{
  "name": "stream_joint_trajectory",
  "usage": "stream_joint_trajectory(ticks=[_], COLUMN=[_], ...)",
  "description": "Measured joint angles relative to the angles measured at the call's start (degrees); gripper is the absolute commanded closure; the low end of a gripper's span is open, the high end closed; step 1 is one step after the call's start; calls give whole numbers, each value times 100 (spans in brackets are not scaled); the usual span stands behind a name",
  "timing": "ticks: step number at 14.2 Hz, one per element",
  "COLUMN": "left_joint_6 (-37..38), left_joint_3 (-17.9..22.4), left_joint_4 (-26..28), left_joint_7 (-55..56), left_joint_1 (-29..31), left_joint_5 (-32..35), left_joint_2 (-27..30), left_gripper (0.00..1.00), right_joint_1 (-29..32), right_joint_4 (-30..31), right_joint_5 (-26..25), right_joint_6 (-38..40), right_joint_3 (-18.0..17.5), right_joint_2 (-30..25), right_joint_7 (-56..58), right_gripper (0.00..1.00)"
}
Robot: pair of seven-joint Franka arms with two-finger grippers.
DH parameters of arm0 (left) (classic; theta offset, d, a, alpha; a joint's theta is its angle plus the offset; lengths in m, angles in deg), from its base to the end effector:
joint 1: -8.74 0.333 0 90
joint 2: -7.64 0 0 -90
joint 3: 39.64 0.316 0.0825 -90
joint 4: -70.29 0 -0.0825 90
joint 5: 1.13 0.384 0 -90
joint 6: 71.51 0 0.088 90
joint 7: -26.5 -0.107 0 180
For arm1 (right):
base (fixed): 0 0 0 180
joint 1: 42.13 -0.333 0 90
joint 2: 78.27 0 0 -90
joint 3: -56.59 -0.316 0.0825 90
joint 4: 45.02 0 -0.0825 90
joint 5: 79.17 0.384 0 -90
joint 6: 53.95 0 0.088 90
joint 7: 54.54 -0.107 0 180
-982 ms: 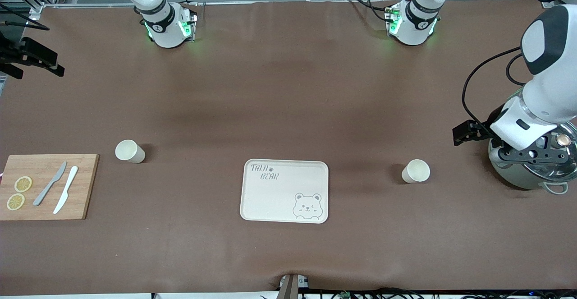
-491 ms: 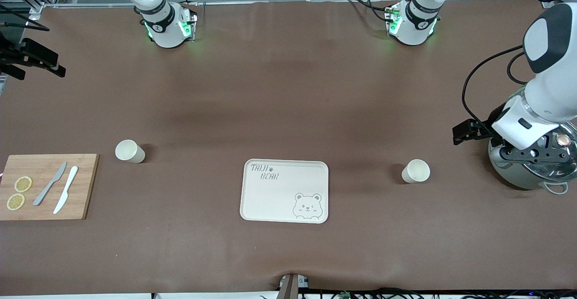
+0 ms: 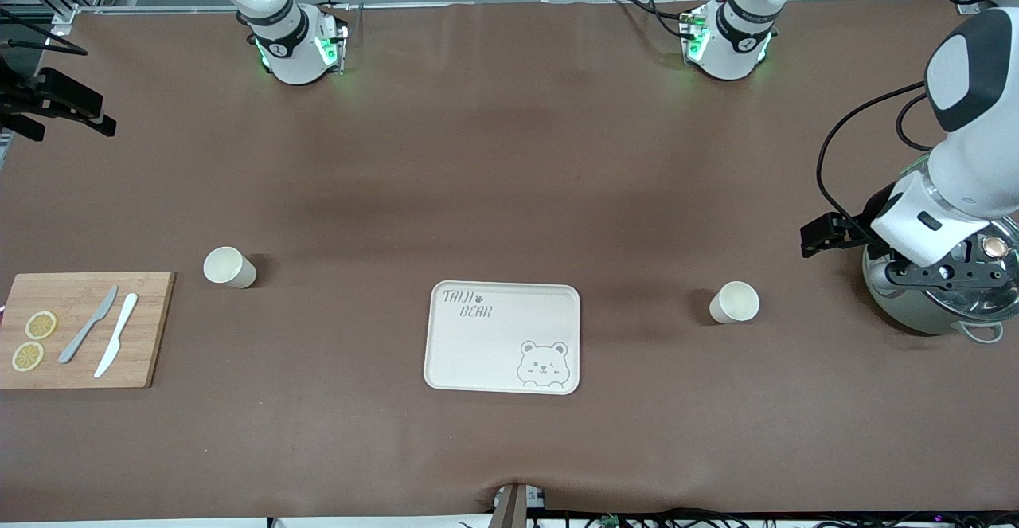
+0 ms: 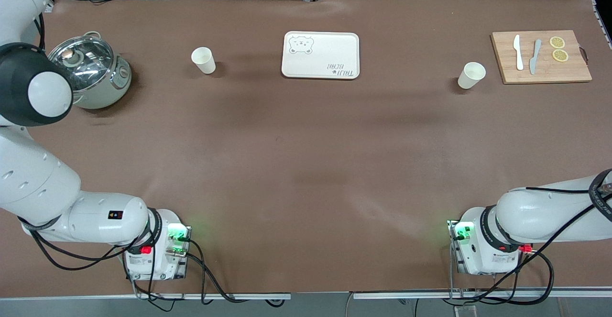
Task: Place white IKEA cup upright on tray with both arms
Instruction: 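Move the left gripper toward the white cup beside the pot, then lower the open left gripper around the white cup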
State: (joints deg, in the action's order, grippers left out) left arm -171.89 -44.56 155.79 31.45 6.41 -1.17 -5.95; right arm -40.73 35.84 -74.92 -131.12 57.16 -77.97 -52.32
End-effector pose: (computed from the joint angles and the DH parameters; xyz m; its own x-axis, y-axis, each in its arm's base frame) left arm 0.6325 -0.0748 0.5371 0.9991 -0.0371 0.0215 -0.0376 -0.9990 0.0228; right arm 0.5312 -0.0091 0.6766 0.9976 0.0208 -0.0661 0.0158 -0.9970 -0.0758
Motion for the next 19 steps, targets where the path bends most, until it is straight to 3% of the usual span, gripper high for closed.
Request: stream_joint_trajectory(ticks=[7, 13, 19], left_joint_6=[0, -318, -943], left_joint_3=[-3, -84, -83], left_joint_4=[-135, -149, -489], left_joint_7=[243, 552, 500], left_joint_1=[0, -195, -146], left_joint_5=[-387, 330, 302], left_joint_2=[-44, -188, -1202], left_gripper=[0, 0, 0], right_joint_1=[19, 24, 29], right_joint_4=[0, 1, 3], right_joint_5=[0, 0, 0], right_joint_6=[17, 18, 22], right_joint_3=[0, 0, 0], right_joint_2=[0, 1, 2], right_joint_7=[0, 0, 0], right_gripper=[0, 0, 0])
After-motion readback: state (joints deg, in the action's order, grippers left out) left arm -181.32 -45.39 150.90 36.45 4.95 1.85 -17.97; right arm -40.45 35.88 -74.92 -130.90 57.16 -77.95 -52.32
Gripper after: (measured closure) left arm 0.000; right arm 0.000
